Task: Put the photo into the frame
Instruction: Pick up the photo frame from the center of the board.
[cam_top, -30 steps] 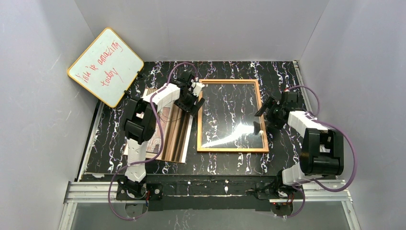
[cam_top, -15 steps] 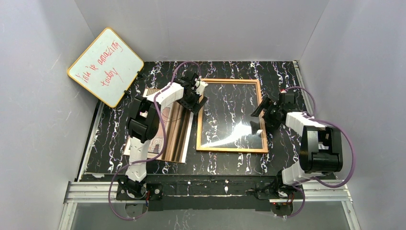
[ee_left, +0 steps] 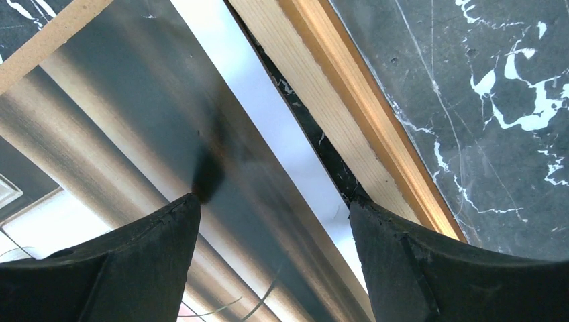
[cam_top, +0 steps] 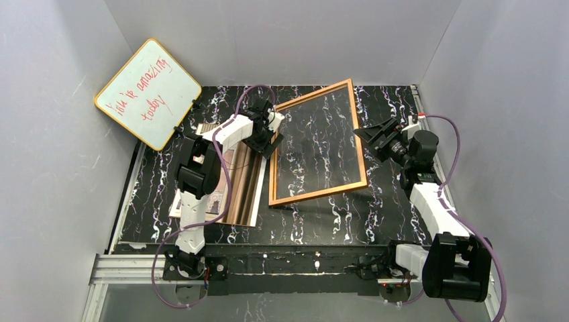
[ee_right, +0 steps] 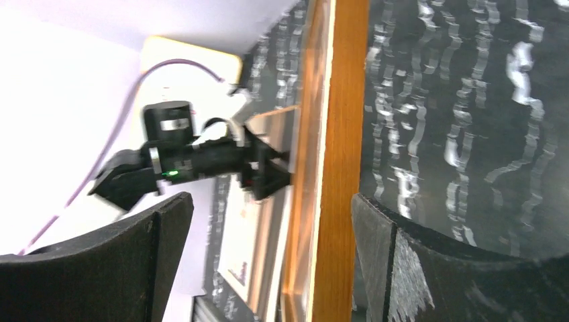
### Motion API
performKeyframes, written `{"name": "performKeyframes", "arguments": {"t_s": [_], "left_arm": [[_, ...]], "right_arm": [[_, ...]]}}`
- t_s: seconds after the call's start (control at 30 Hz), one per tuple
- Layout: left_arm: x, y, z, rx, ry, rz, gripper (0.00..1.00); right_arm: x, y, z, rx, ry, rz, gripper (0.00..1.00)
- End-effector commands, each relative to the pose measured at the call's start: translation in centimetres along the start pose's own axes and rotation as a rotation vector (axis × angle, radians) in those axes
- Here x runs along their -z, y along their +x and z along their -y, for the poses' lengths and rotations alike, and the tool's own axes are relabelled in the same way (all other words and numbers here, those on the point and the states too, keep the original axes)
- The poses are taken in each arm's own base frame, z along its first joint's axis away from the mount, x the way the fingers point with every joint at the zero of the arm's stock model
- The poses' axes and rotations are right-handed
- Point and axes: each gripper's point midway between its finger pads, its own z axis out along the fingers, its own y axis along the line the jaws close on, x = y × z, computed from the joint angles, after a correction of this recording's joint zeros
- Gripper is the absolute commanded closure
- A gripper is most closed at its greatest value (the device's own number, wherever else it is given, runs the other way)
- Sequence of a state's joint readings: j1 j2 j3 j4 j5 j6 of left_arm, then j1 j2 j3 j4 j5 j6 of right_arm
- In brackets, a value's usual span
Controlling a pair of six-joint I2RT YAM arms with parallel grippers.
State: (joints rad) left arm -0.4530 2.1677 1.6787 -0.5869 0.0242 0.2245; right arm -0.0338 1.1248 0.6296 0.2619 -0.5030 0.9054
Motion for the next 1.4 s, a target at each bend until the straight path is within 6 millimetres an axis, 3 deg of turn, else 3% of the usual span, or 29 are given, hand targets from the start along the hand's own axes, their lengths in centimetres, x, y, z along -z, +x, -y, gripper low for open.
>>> {"name": "performKeyframes", "arguments": {"t_s": [0.0,0.23,0.53,0.63,0.8,0.93,1.03,1.17,1.37], "left_arm": [[-2.8,3.3,7.3,-0.024,0.235,-0.098,0.19],[-2.2,3.2,7.3,-0.019,0.236,-0.088,0.19],[-1.3,3.1,7.9,-0.003,0.262,-0.072,0.19],[-1.1,3.2,7.8,-0.010,0.255,-0.070,0.19],[-0.7,3.6,7.1,-0.021,0.230,-0.069,0.19],[0.3,2.6,5.2,-0.018,0.171,-0.039,0.16],[2.8,0.5,3.0,-0.010,0.137,0.019,0.10],[8.6,-2.9,1.5,-0.067,0.117,0.106,0.02],[19.3,-6.6,4.7,-0.125,0.277,0.274,0.02]], "right_arm": [[2.3,5.9,-6.6,-0.154,-0.315,-0.312,0.06],[2.4,5.3,-9.1,-0.190,-0.428,-0.314,0.06],[-0.4,7.7,-12.9,-0.234,-0.526,-0.372,0.10],[-0.8,7.5,-13.4,-0.237,-0.539,-0.361,0.10],[-0.8,6.8,-14.4,-0.153,-0.509,-0.340,0.11],[-0.2,6.0,-15.1,-0.108,-0.494,-0.317,0.10],[0.0,5.8,-15.8,-0.103,-0.507,-0.331,0.10],[-0.2,5.6,-16.1,-0.106,-0.507,-0.341,0.10],[-0.5,5.5,-16.2,-0.138,-0.516,-0.351,0.13]]}}
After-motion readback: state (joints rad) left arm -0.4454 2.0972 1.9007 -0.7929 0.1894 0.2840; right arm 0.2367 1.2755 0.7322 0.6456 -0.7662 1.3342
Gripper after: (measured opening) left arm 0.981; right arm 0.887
